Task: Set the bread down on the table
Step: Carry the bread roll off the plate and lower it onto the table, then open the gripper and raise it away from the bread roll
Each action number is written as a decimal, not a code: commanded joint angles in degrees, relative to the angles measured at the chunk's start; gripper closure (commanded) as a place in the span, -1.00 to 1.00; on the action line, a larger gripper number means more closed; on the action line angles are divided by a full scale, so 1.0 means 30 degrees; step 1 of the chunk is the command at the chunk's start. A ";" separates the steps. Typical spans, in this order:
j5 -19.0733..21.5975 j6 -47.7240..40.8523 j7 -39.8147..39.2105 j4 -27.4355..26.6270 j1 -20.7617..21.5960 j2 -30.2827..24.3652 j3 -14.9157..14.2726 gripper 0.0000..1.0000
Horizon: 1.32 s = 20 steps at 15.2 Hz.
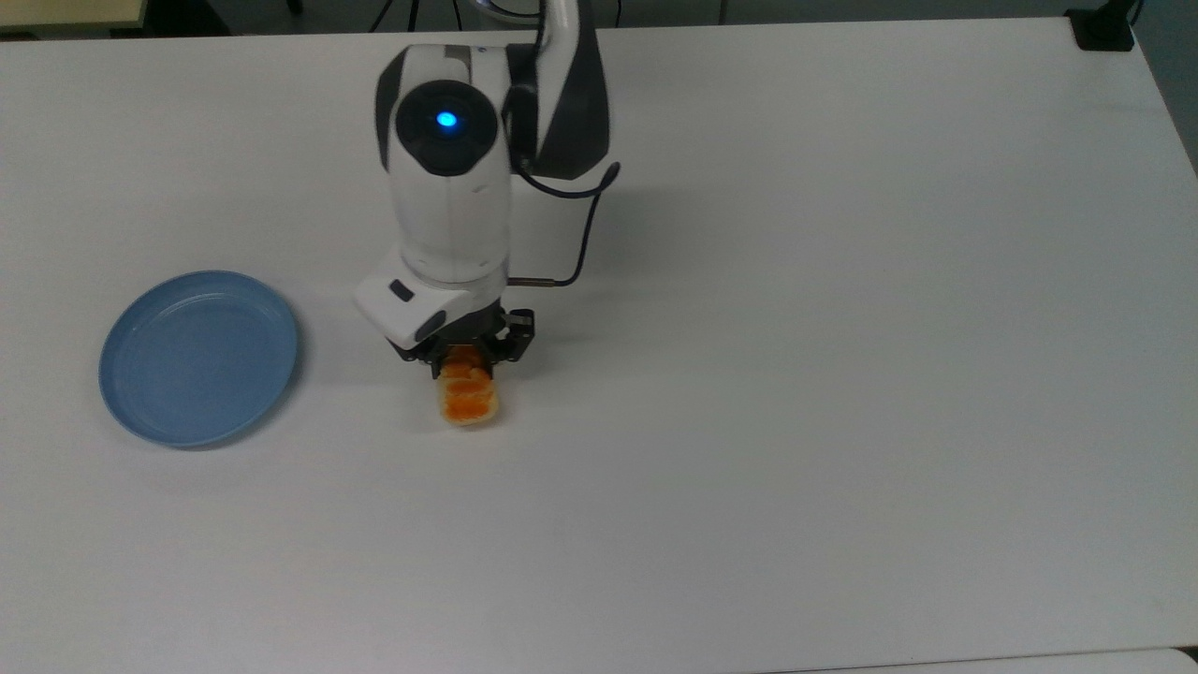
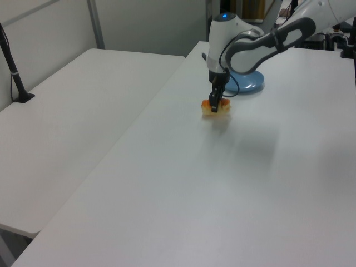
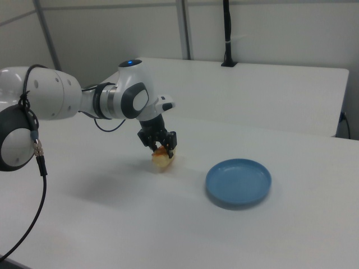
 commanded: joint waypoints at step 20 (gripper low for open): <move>0.0240 -1.1475 0.0483 -0.0261 0.1149 -0.9063 -0.0827 -1.00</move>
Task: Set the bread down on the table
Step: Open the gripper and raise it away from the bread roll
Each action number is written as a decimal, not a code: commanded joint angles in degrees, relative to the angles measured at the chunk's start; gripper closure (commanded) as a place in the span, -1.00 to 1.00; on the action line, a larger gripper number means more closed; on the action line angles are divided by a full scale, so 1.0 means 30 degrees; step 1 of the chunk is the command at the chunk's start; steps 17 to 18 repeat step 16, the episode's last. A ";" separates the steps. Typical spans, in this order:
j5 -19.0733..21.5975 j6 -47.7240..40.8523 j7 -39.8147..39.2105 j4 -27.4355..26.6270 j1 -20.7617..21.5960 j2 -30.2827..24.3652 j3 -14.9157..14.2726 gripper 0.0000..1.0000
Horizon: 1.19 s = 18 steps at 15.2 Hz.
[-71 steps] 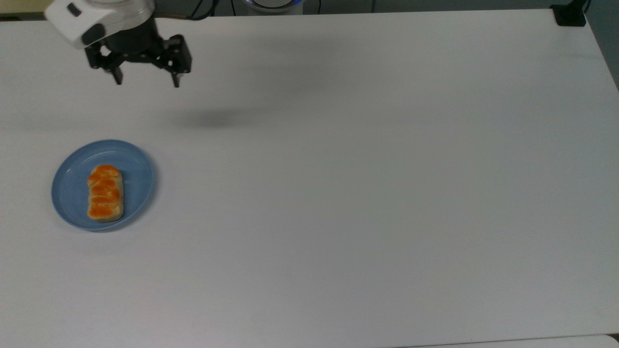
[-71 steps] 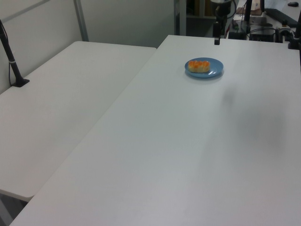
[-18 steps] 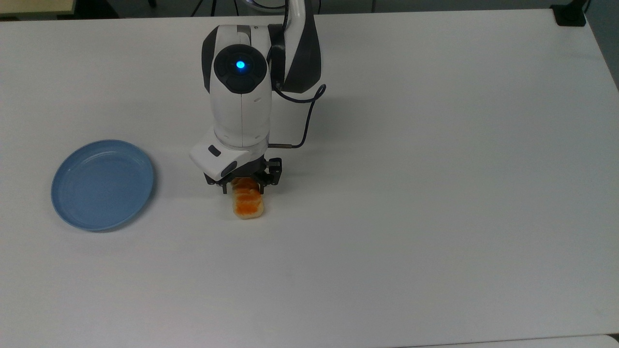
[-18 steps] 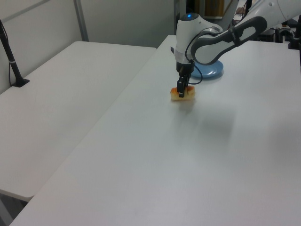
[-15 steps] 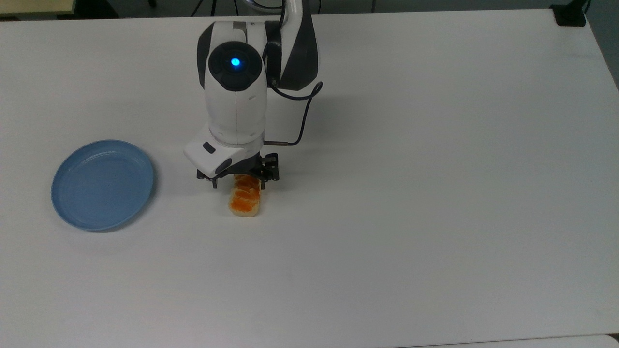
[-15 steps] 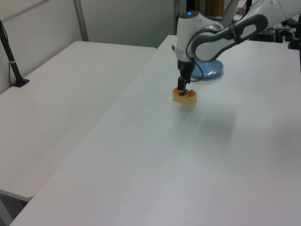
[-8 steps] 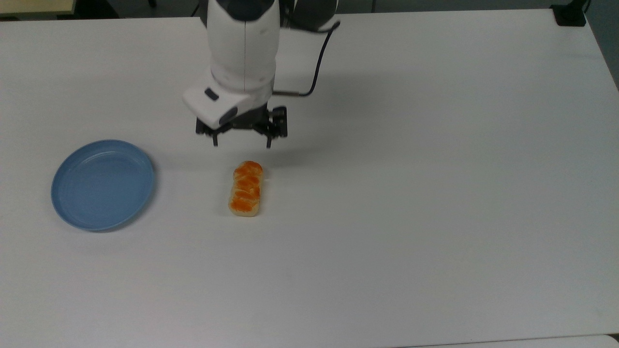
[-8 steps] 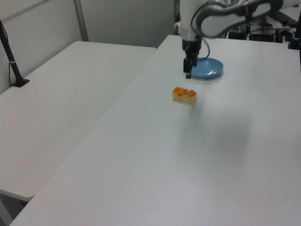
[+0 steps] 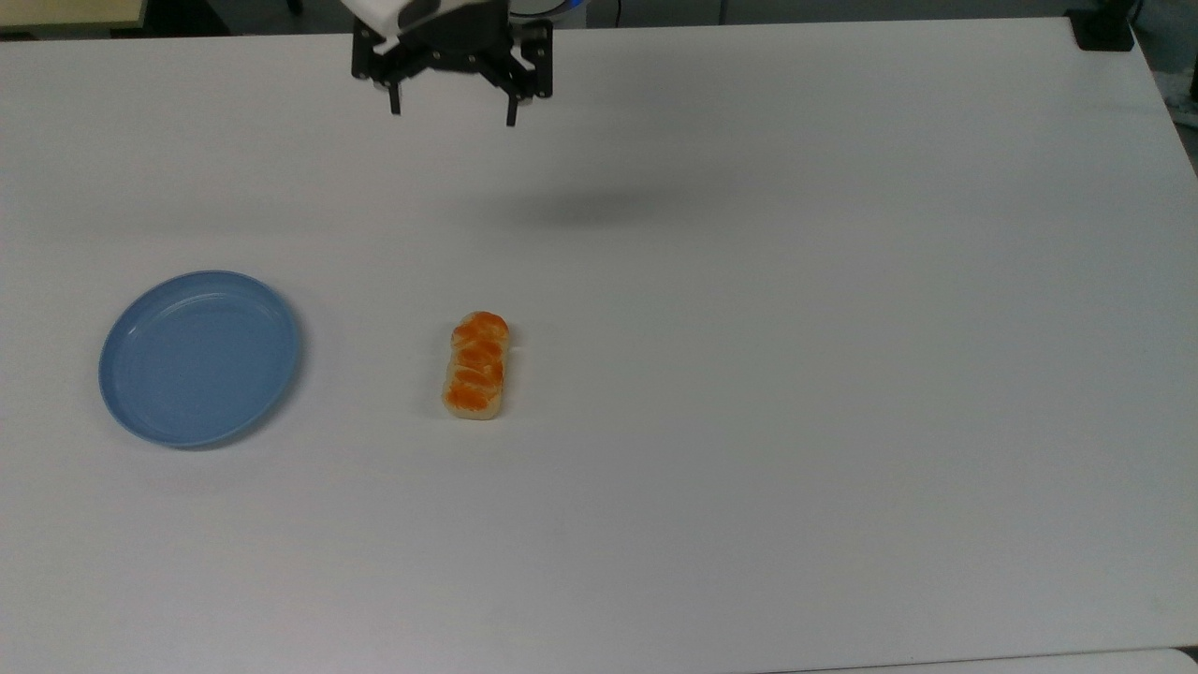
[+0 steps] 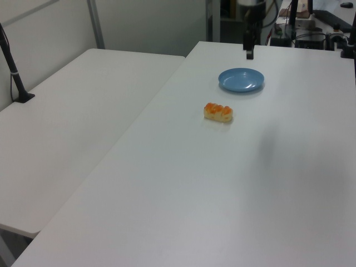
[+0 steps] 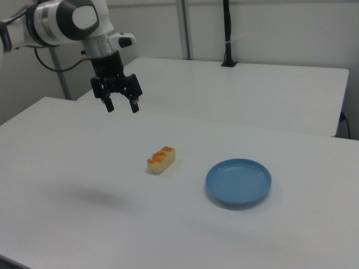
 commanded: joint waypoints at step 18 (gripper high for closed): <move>0.1337 -0.0118 0.0113 -0.0627 0.0029 -0.1327 -0.1101 -1.00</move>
